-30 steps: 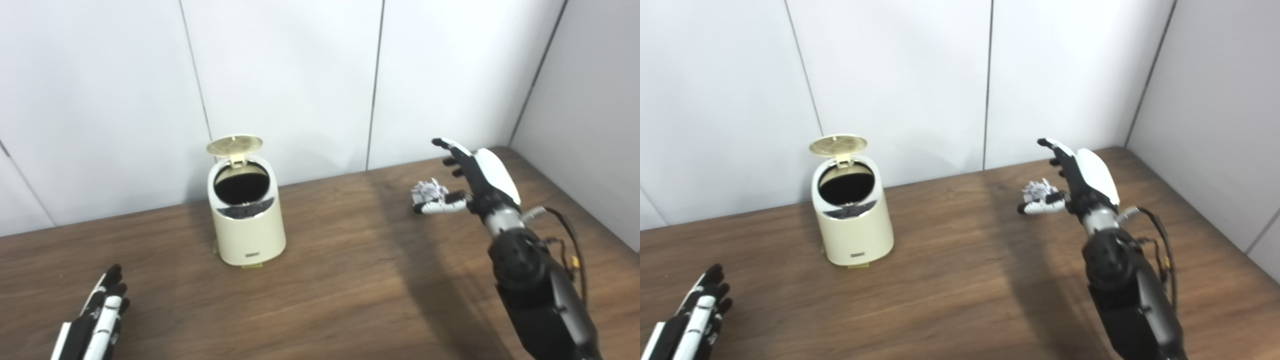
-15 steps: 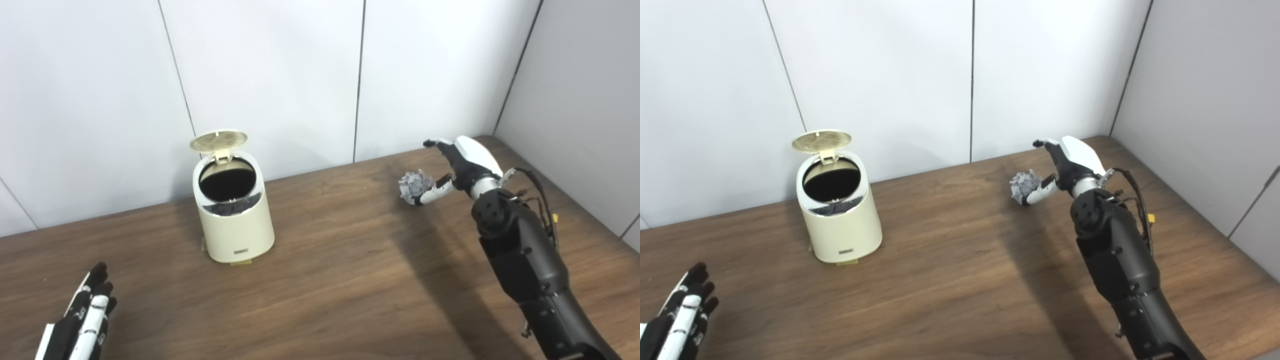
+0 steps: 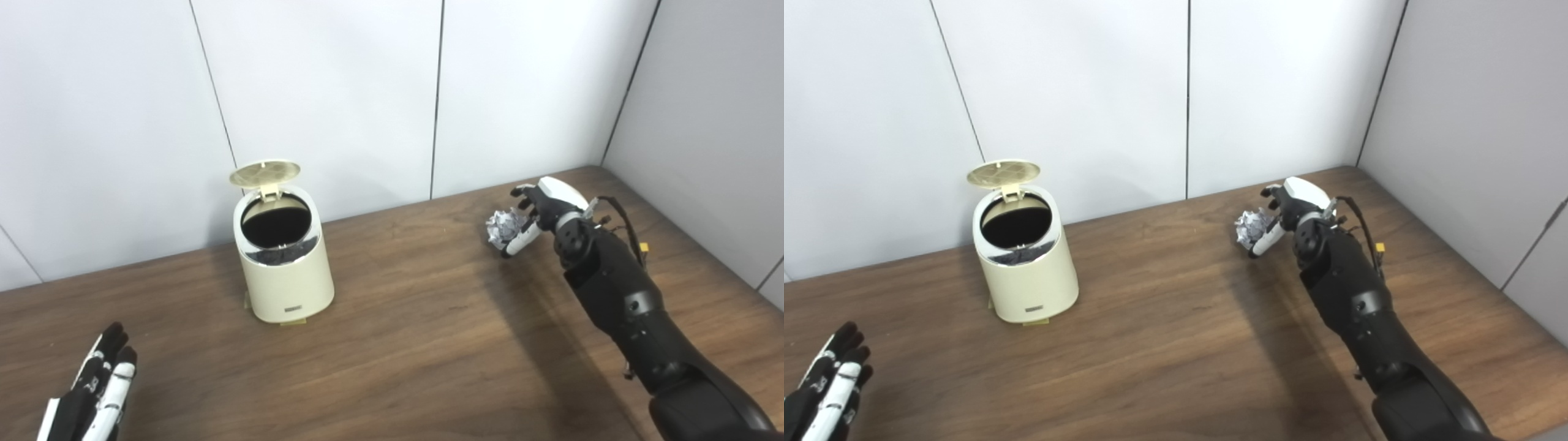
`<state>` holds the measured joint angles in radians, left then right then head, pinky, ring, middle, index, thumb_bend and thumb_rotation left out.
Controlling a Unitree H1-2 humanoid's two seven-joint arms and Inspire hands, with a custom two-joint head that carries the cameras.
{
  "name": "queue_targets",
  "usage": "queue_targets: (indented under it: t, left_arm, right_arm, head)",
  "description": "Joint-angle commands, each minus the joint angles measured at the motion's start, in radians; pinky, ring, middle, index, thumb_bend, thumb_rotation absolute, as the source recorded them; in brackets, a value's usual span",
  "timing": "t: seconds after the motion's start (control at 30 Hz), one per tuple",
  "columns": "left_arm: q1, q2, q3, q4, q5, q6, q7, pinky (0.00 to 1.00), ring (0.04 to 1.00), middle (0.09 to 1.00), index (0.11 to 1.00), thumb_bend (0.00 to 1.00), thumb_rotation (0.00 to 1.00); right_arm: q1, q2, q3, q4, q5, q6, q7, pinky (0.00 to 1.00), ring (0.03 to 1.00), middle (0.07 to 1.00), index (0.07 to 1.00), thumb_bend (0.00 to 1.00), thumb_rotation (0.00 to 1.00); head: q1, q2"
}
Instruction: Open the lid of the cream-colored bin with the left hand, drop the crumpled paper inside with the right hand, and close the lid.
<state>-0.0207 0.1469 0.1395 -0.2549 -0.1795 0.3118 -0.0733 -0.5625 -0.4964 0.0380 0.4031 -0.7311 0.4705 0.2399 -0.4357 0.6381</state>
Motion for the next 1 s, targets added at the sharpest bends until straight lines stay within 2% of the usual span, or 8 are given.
queue_targets:
  t: [0.0, 0.23, 0.33, 0.5, 0.67, 0.7, 0.77, 0.97]
  left_arm:
    - [-0.042, 0.006, -0.005, -0.049, 0.020, -0.007, 0.011, 1.00, 0.983, 0.972, 0.999, 0.36, 0.46]
    - [-0.045, -0.001, -0.007, -0.050, 0.026, 0.007, 0.022, 1.00, 0.979, 0.969, 0.993, 0.35, 0.44]
    - [-0.045, -0.001, -0.010, -0.049, 0.034, 0.003, 0.025, 1.00, 0.982, 0.970, 0.992, 0.35, 0.44]
    - [-0.045, -0.003, -0.011, -0.048, 0.034, 0.001, 0.023, 1.00, 0.993, 0.980, 1.000, 0.33, 0.43]
    - [-0.045, -0.005, -0.014, -0.050, 0.036, -0.005, 0.021, 1.00, 0.988, 0.975, 1.000, 0.31, 0.42]
    - [-0.045, -0.003, -0.014, -0.047, 0.035, -0.013, 0.019, 1.00, 0.986, 0.974, 1.000, 0.31, 0.42]
    - [-0.047, -0.002, -0.014, -0.045, 0.033, -0.015, 0.016, 1.00, 0.981, 0.971, 1.000, 0.31, 0.42]
    - [-0.060, 0.004, -0.007, -0.073, 0.021, 0.037, 0.019, 1.00, 0.999, 0.998, 1.000, 0.30, 0.53]
  right_arm:
    - [-0.065, -0.030, 0.006, -0.013, 0.003, -0.004, -0.032, 0.69, 0.803, 0.857, 0.861, 0.90, 0.08]
    - [-0.070, -0.036, 0.041, -0.026, 0.021, -0.007, -0.038, 0.69, 0.781, 0.827, 0.822, 0.88, 0.08]
    - [-0.073, -0.040, 0.049, -0.022, 0.025, -0.008, -0.048, 0.59, 0.678, 0.724, 0.776, 0.87, 0.07]
    - [-0.071, -0.052, 0.058, -0.004, 0.044, -0.034, -0.072, 0.61, 0.666, 0.712, 0.711, 0.87, 0.04]
    - [-0.065, -0.062, 0.061, 0.000, 0.074, -0.055, -0.089, 0.56, 0.585, 0.622, 0.625, 0.83, 0.00]
    - [-0.065, -0.060, 0.057, 0.005, 0.079, -0.058, -0.103, 0.50, 0.495, 0.567, 0.580, 0.68, 0.00]
    - [-0.067, -0.055, 0.052, 0.015, 0.087, -0.063, -0.135, 0.40, 0.421, 0.524, 0.545, 0.56, 0.00]
    - [-0.067, -0.049, 0.055, 0.011, 0.109, -0.069, -0.175, 0.34, 0.388, 0.498, 0.547, 0.51, 0.00]
  head:
    - [-0.001, 0.001]
    - [-0.005, 0.001]
    - [-0.004, 0.003]
    - [0.000, 0.006]
    - [0.005, 0.009]
    - [0.005, 0.012]
    - [0.006, 0.015]
    - [0.021, 0.011]
